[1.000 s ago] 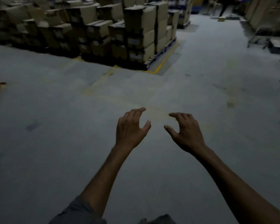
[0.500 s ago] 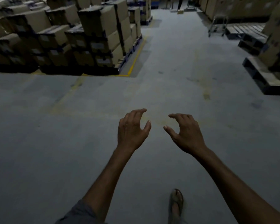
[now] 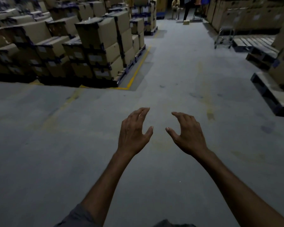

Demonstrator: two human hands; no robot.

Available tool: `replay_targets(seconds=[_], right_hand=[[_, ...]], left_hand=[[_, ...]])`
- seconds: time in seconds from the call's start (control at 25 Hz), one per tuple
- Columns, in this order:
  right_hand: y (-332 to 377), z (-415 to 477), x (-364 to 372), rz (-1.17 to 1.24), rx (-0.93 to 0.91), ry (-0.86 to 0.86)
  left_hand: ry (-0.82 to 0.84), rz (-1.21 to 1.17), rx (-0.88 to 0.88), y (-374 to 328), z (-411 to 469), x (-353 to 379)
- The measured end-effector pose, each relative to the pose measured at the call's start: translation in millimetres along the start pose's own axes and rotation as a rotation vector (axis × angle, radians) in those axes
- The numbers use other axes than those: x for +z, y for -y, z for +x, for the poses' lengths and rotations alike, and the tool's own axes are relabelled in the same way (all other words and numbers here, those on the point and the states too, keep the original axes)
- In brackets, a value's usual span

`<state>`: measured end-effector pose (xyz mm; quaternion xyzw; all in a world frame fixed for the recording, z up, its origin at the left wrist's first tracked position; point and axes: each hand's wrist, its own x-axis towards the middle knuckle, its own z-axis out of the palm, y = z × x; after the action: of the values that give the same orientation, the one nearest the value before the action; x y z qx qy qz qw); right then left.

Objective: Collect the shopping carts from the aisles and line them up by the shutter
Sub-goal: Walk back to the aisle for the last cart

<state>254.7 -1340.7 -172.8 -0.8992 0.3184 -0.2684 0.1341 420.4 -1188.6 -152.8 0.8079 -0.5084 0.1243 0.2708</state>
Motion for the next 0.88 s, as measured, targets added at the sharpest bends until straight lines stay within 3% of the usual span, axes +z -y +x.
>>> replay_targets(seconds=[0.36,0.88], right_hand=[[-60,126,21,-0.004,0.010,-0.013],[-137,393,97,-0.051,0.079,-0.085]], left_hand=[[0.003,0.039,0.027,6,133,68],[0.016,-0.060,0.095,94,414,199]])
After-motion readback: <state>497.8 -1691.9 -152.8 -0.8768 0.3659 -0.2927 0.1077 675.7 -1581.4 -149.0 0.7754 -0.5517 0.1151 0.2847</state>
